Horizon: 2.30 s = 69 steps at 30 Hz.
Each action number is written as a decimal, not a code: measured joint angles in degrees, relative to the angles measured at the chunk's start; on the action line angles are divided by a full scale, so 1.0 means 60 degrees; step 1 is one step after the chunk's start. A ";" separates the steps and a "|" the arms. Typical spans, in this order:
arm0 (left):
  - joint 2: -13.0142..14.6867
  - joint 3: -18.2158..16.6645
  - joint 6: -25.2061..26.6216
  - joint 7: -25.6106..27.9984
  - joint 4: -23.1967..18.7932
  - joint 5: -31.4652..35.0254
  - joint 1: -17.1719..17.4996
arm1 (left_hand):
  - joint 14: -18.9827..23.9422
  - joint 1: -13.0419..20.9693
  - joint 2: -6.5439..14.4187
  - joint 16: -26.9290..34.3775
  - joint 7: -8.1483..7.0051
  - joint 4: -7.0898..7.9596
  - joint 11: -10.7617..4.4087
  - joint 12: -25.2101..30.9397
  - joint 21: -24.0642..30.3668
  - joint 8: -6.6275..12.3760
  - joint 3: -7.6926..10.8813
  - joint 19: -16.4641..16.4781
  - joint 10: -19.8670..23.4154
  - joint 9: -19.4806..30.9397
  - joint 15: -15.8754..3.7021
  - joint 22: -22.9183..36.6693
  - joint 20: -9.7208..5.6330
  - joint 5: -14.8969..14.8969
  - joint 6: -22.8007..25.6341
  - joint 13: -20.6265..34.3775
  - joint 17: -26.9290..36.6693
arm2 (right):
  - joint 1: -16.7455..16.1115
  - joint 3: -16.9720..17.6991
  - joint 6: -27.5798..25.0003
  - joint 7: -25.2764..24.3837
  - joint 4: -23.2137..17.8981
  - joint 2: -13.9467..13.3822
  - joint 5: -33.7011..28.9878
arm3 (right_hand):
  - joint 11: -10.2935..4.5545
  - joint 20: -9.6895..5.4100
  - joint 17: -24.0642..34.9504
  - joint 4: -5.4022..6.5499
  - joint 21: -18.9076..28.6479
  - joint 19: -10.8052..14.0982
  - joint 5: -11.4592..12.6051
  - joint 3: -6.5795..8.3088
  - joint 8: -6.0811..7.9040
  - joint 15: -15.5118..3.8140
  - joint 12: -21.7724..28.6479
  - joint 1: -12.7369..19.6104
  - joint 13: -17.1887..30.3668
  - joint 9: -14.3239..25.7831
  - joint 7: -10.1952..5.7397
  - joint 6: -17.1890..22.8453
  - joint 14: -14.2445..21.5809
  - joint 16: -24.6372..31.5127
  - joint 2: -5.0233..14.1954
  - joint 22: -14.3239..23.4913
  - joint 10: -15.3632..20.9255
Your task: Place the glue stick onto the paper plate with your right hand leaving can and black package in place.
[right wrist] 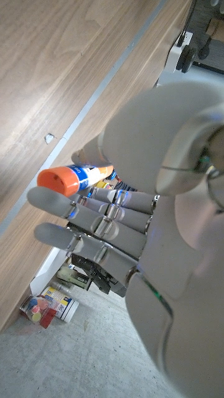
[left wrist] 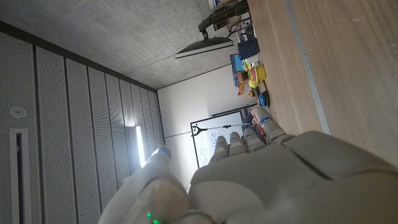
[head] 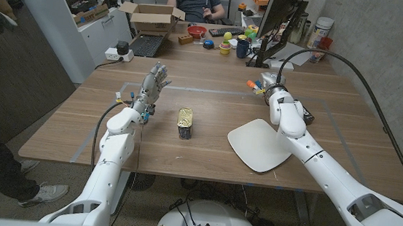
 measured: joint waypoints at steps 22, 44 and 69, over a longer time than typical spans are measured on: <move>0.0093 0.0089 -0.0050 -0.0461 0.0160 -0.0086 -0.0137 | 0.0000 0.0000 0.0000 0.0000 0.0000 0.0000 0.0000 0.0000 -0.0069 0.0000 0.0001 0.0000 0.0000 0.0000 0.0000 0.0000 0.0000 -0.0001 0.0000 0.0000 0.0000 | -0.1762 0.0982 -0.0446 0.0631 -0.1651 0.0016 -0.1065 | 0.0037 0.0000 0.0047 0.0002 0.0110 0.0001 -0.0019 0.0000 -0.0005 0.0004 -0.0002 0.0000 0.0175 0.0004 0.0015 0.0087 0.0005 -0.0047 0.0000 -0.0172 0.0104; 0.0319 -0.0034 -0.0066 -0.0967 0.0385 -0.0187 -0.0372 | 0.0000 0.0000 0.0000 0.0000 0.0000 -0.0041 0.0035 0.0000 -0.0069 0.0000 -0.0040 0.0054 0.0035 0.0000 0.0000 0.0000 0.0054 -0.0001 0.0000 0.0000 0.0000 | -0.3360 0.1684 -0.0789 0.0984 -0.2787 0.0725 -0.2385 | 0.0071 0.0000 0.0047 0.0003 0.0184 0.0001 -0.0006 0.0000 -0.0021 0.0001 0.0037 0.0000 0.0287 0.0051 0.0050 0.0156 0.0077 -0.0067 0.0000 -0.0265 0.0140; 0.0511 -0.0278 -0.0064 -0.1391 0.0670 -0.0226 -0.0756 | 0.0000 0.0000 0.0000 0.0000 0.0000 -0.0031 0.0034 0.0000 -0.0169 0.0000 -0.0107 0.0054 0.0034 0.0000 0.0000 0.0000 0.0054 0.0036 0.0000 0.0000 0.0000 | -0.5106 0.2223 -0.0945 0.0896 -0.3786 0.1860 -0.3547 | 0.0065 0.0000 0.0087 0.0028 0.0258 0.0001 -0.0027 -0.0024 -0.0084 0.0001 0.0035 0.0000 0.0395 0.0045 0.0053 0.0222 0.0184 -0.0117 0.0000 -0.0354 0.0242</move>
